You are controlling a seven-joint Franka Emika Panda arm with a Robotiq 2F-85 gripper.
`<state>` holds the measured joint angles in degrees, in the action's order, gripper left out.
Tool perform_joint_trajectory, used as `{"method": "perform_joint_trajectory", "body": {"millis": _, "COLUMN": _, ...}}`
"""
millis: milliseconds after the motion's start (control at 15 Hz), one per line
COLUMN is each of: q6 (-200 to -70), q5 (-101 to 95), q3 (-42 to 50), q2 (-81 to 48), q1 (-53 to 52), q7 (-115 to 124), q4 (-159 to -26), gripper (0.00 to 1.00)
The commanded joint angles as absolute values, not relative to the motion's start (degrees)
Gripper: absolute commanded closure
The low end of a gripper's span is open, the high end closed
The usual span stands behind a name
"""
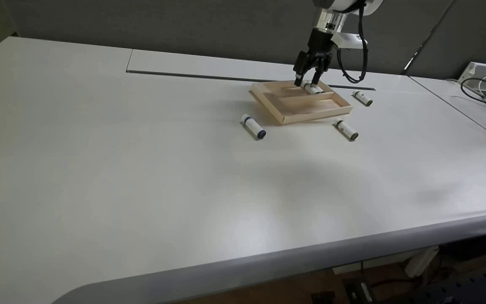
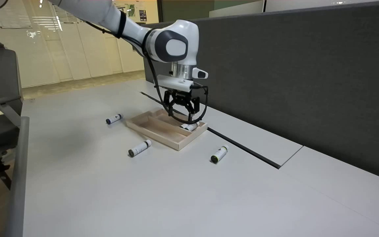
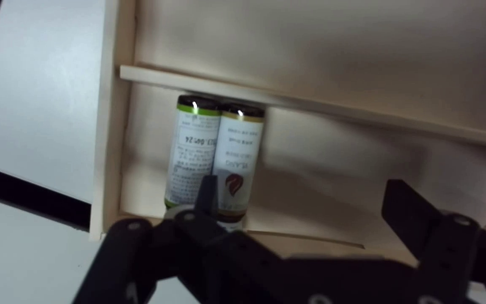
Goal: Pick up a bottle from the tray and put it on the table
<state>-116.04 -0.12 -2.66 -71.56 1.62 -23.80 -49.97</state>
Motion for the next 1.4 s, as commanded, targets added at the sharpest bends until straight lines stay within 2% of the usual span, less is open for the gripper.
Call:
{"method": "perform_joint_trajectory", "body": {"millis": 0, "q6": -113.6, "q5": -0.8, "q3": -3.0, "q2": -74.1, "q1": 1.7, "q7": -22.4, "q4": -45.5, "gripper": 0.00}}
{"method": "perform_joint_trajectory", "body": {"millis": 600, "q6": -112.2, "q5": -0.9, "q3": -2.8, "q2": -76.3, "q1": 2.1, "q7": -22.5, "q4": -43.2, "gripper": 0.00}}
{"method": "perform_joint_trajectory", "body": {"millis": 667, "q6": -112.6, "q5": -0.3, "q3": -2.2, "q2": -76.1, "q1": 1.8, "q7": -22.9, "q4": -43.7, "gripper": 0.25}}
{"method": "perform_joint_trajectory", "body": {"millis": 733, "q6": -112.9, "q5": -0.3, "q3": -2.0, "q2": -76.3, "q1": 1.8, "q7": -22.8, "q4": -43.5, "gripper": 0.25}}
{"method": "perform_joint_trajectory", "body": {"millis": 933, "q6": -112.7, "q5": -0.4, "q3": -1.7, "q2": -75.5, "q1": 1.6, "q7": -22.5, "q4": -42.7, "gripper": 0.49}}
{"method": "perform_joint_trajectory", "body": {"millis": 1333, "q6": -111.1, "q5": -0.3, "q3": -0.4, "q2": -74.9, "q1": 2.1, "q7": -21.0, "q4": -40.2, "gripper": 0.89}}
